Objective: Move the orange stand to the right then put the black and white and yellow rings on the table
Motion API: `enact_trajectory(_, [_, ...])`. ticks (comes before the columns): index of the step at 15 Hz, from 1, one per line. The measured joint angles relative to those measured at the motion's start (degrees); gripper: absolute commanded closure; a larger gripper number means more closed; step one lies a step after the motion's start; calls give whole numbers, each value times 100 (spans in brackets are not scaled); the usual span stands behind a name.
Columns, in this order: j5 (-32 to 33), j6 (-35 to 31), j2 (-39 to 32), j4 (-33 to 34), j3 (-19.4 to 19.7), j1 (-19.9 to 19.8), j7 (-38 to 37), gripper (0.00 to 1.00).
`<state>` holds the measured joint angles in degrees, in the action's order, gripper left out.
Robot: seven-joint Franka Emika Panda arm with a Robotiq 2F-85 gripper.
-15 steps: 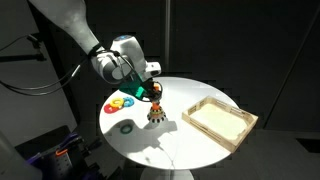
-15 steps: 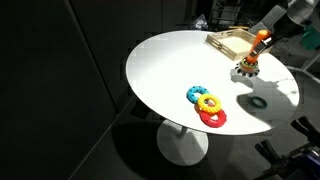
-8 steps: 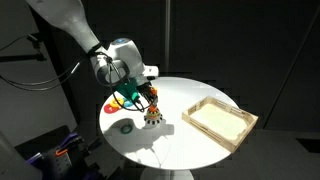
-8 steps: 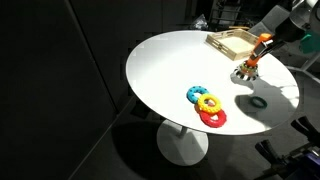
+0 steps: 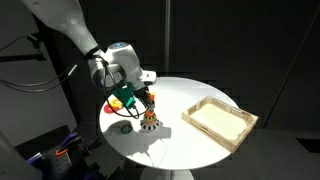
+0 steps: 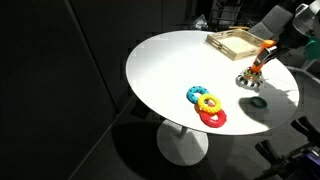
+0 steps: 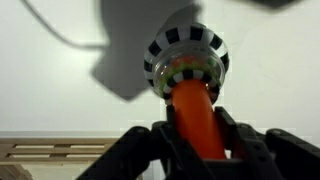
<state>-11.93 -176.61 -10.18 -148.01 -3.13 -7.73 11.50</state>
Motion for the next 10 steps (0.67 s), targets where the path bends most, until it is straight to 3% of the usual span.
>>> enact_trajectory(1, [0, 0, 0, -39, 0, 0, 0, 32])
enact_trajectory(5, [0, 0, 4, -132, -3, 2, 0, 1])
enact_trajectory(10, [126, 0, 30, -261, 127, 132, -1, 0])
